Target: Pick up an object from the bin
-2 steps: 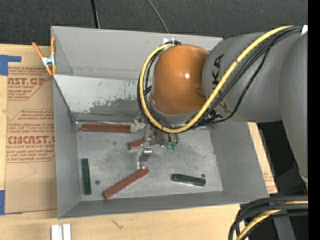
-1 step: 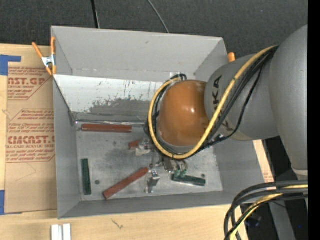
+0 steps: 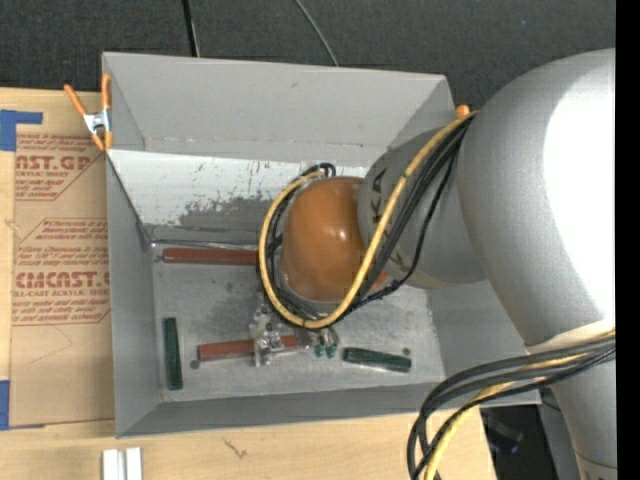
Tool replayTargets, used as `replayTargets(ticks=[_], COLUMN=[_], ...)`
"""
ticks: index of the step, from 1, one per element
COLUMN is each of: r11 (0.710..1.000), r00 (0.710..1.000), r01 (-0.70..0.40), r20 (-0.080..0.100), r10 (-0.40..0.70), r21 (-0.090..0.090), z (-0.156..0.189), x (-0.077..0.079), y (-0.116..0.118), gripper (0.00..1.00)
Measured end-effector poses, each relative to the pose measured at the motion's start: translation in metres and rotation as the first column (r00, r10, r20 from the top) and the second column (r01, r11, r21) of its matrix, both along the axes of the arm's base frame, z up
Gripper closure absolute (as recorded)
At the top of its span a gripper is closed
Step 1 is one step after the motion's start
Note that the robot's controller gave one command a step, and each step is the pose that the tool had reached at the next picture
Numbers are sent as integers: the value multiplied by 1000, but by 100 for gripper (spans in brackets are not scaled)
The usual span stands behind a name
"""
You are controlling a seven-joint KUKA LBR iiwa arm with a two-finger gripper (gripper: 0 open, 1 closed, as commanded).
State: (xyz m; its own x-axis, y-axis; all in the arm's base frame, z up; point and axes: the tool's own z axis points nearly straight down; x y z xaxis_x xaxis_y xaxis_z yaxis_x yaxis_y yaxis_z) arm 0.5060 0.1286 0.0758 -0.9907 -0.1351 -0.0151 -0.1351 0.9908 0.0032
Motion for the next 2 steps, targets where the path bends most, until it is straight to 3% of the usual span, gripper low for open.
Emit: replayTargets(ticks=[1,2], r11=[1000,993], r00=[1000,993], r01=[0,-116], r20=[0,-7], r10=[0,116], r21=[0,-5], z=[0,168], x=[0,-5], y=[0,-22], gripper=[100,100])
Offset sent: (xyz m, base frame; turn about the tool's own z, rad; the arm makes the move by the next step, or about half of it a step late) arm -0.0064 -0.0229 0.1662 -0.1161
